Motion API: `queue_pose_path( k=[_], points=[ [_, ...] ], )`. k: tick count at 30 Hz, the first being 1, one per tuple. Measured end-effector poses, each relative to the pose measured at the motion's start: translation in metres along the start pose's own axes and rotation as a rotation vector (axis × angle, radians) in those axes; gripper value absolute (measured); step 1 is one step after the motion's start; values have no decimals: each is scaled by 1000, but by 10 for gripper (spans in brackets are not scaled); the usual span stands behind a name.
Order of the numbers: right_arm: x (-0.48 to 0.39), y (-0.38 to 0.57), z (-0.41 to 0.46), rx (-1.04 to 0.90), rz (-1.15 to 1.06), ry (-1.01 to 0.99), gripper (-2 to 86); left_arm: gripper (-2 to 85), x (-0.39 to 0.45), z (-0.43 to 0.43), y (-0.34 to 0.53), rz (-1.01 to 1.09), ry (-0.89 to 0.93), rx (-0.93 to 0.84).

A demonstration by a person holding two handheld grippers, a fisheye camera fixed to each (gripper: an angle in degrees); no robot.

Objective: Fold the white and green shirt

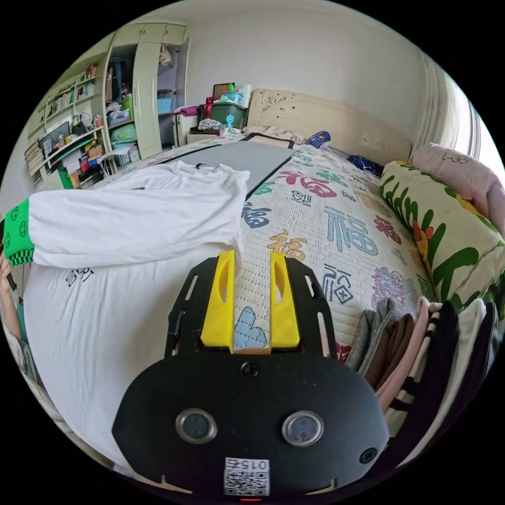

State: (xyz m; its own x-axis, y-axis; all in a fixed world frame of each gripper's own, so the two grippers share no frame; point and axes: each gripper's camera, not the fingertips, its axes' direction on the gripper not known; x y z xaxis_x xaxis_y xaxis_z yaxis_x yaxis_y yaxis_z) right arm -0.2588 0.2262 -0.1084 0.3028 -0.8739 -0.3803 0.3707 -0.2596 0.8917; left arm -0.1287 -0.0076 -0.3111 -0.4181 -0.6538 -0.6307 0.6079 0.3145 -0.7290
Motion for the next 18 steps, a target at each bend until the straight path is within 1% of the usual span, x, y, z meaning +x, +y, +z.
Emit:
queue_pose_path(
  k=[2, 7, 9, 11, 12, 14, 18],
  points=[
    [-12, -3, 17, -17, -73, 22, 102, -6, 8, -3, 26, -29, -64, -25],
    [-41, -9, 51, -49, -201, 118, 106, 0, 19, 6, 61, -64, -150, -121],
    [-48, -10, 62, -33, -224, 174, 108, 9, 29, 7, 73, -22, -221, -150],
    [-50, -13, 78, -15, -223, 244, 108, 49, 47, 10, 84, 69, -313, -215],
    [-50, -13, 82, -20, -226, 251, 107, 61, 53, 12, 86, 98, -322, -232],
    [-48, -15, 103, -80, -261, 220, 97, 91, 85, 27, 88, 249, -303, -299],
    [-43, -11, 109, -79, -274, 191, 68, 121, 130, 71, 90, 440, -272, -394]
  ],
)
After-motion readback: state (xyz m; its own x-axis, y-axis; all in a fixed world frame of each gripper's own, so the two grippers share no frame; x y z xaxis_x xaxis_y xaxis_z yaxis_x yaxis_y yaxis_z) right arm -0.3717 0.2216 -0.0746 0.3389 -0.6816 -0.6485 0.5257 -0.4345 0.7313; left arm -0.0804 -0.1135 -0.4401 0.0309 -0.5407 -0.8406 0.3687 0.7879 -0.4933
